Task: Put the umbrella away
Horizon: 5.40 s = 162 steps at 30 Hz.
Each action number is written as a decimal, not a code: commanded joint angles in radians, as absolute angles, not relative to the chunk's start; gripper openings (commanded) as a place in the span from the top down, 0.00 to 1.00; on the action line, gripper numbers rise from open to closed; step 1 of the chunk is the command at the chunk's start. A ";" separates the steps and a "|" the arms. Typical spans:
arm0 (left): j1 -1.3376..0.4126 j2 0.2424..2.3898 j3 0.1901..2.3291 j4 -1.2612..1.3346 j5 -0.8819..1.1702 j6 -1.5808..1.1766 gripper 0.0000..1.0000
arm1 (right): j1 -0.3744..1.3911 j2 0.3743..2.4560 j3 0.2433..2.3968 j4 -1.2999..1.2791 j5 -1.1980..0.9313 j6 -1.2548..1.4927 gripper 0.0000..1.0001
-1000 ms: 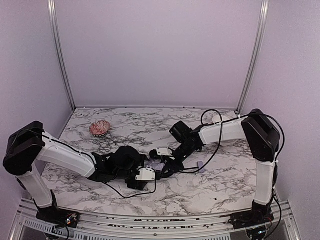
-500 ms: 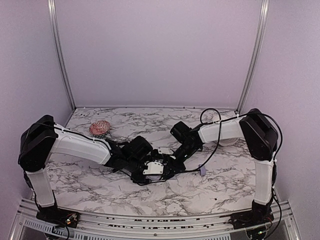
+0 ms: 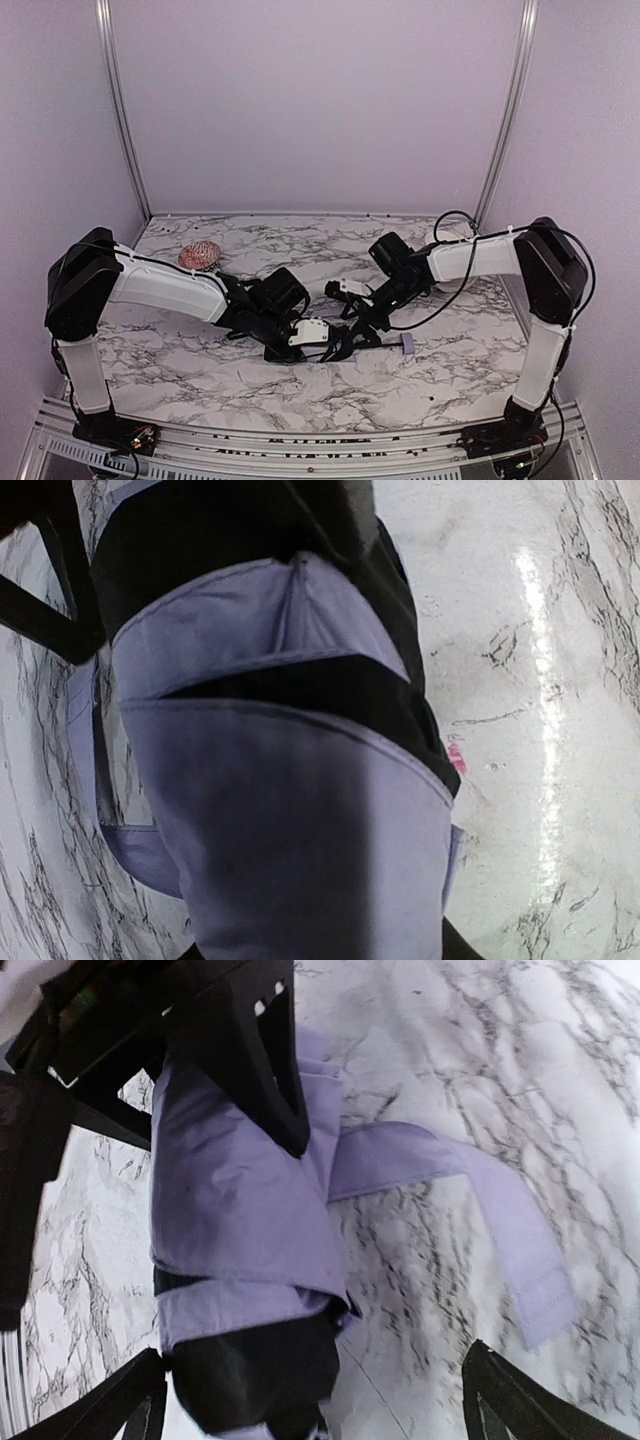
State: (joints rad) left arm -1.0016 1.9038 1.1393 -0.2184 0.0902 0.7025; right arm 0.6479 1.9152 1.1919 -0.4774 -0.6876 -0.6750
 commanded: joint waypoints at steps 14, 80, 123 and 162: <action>-0.883 1.763 1.073 -0.078 0.076 0.333 1.00 | 0.535 1.193 0.510 0.937 -0.104 -0.232 0.00; -0.950 1.305 1.171 -0.614 0.690 0.757 1.00 | 0.399 1.815 1.090 0.847 -0.792 -0.203 1.00; -0.837 2.185 1.403 -0.805 0.661 0.776 1.00 | 0.776 1.716 0.614 1.238 -0.467 -0.653 1.00; -0.781 2.048 1.283 -0.329 0.597 0.530 0.37 | 1.010 1.790 0.574 0.864 -0.240 -1.075 1.00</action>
State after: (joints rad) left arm -0.8055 2.0865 1.3785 -0.4862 0.6827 0.5320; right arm 0.9855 1.7676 0.5648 0.8627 -0.2432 -1.0592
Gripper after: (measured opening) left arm 0.618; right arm 0.006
